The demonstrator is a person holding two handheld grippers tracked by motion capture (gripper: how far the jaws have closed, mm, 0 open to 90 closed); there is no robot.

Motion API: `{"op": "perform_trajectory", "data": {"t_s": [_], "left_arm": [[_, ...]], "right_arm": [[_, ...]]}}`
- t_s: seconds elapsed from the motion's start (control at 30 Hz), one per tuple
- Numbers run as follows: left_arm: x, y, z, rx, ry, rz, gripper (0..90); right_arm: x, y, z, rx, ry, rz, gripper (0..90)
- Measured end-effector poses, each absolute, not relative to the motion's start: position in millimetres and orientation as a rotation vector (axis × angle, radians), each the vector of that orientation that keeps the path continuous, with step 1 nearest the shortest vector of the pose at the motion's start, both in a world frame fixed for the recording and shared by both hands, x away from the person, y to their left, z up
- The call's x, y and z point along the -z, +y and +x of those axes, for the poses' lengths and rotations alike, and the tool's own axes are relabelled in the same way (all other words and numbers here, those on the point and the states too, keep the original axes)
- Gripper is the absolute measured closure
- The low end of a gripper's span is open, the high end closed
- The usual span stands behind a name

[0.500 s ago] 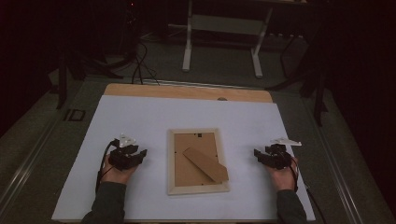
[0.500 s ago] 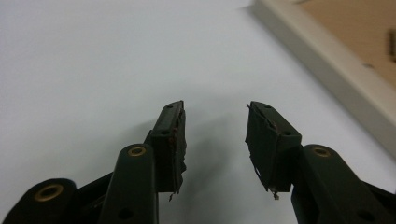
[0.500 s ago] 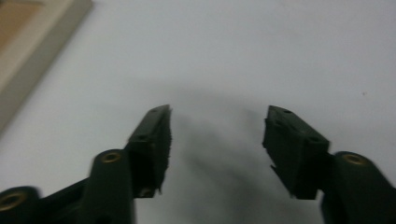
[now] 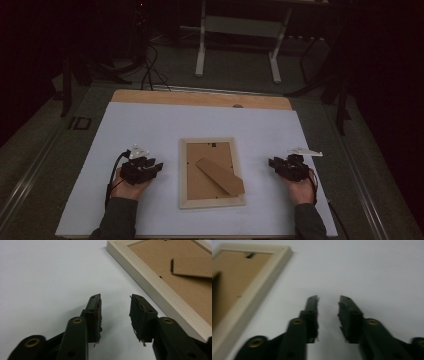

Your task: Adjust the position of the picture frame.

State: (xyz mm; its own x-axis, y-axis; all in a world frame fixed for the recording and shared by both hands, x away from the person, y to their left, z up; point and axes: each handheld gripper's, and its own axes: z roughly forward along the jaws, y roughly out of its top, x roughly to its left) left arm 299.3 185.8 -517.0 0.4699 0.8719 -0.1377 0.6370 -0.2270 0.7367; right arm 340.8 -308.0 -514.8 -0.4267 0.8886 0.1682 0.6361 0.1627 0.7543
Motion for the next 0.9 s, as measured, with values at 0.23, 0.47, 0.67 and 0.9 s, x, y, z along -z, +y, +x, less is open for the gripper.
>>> {"op": "perform_trajectory", "data": {"t_s": [0.23,0.47,0.67,0.9], "left_arm": [[516.4,177.9,298.8,-0.411,1.214,1.979,79.5],[515.9,172.1,306.1,-0.39,1.223,1.968,89.8],[513.0,170.6,315.5,-0.386,1.25,1.941,89.8],[514.8,163.1,326.0,-0.381,1.283,1.928,89.7]], "right_arm": [[513.0,-294.6,337.1,-1.106,2.201,1.364,89.2],[509.3,-280.9,331.9,-1.1,2.266,1.263,89.9],[501.3,-273.2,329.1,-1.107,2.294,1.193,89.9],[506.8,-268.3,322.1,-1.111,2.339,1.166,89.8]]}}
